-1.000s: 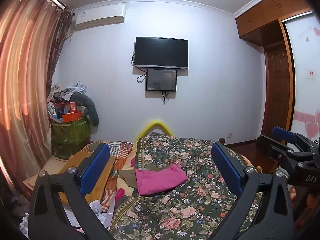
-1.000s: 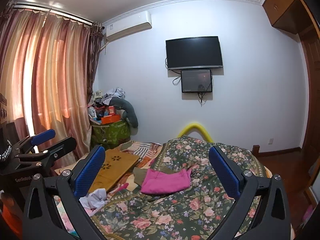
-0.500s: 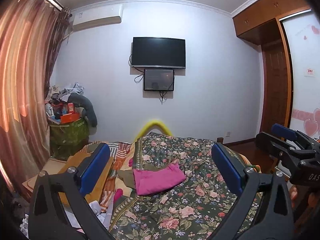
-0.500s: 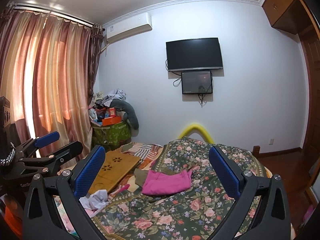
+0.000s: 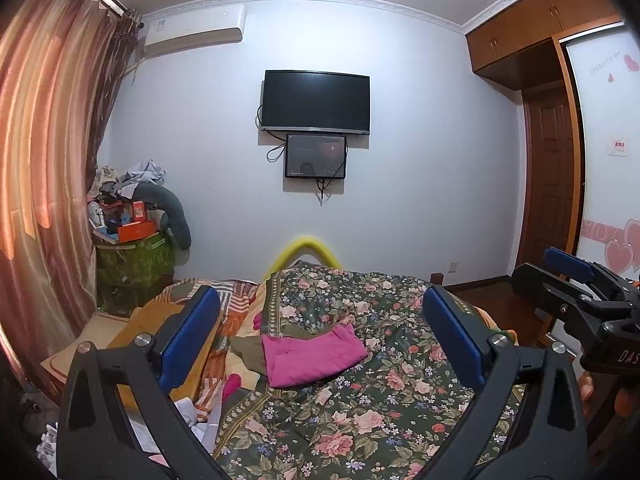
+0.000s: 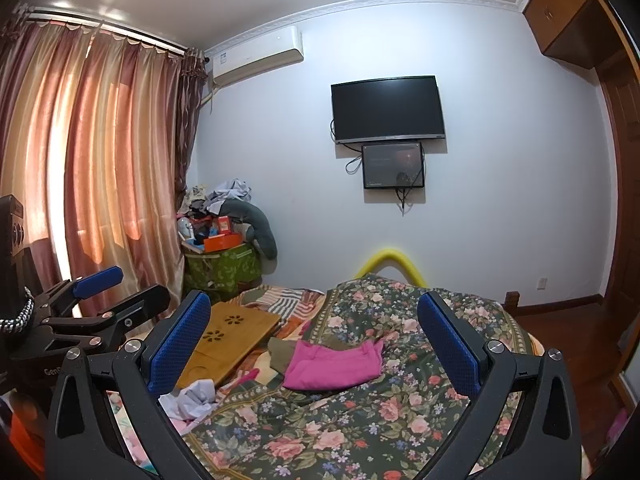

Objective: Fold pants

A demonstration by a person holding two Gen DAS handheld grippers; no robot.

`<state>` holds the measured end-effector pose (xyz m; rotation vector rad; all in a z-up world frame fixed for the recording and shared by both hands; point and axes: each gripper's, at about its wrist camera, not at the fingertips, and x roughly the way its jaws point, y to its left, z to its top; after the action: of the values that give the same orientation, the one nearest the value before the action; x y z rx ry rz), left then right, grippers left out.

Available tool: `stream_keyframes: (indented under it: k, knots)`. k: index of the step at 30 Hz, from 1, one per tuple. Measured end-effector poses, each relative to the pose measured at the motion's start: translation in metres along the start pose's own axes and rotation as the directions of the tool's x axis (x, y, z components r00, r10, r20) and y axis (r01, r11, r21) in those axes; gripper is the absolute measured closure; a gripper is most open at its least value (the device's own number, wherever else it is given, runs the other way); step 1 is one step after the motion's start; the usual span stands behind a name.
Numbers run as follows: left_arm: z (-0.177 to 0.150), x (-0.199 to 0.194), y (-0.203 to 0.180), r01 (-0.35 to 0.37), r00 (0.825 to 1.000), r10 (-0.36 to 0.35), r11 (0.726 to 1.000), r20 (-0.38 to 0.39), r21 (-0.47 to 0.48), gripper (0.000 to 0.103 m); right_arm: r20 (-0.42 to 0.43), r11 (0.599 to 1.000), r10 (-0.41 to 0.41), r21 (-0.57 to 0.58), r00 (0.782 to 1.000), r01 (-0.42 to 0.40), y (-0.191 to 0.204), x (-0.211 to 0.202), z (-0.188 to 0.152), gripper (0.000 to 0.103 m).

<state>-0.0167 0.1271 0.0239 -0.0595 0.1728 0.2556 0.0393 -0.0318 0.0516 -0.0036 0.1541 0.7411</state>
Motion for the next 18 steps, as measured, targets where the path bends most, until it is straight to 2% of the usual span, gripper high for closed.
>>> stream_keyframes:
  k: [18]
  knots:
    - [-0.0019,0.0057,0.0024,0.059,0.998,-0.06,0.998,-0.028,-0.033,0.0,0.001,1.0,-0.011,0.015,1.0,0.011,0.001,-0.0002,-0.0014,0.0]
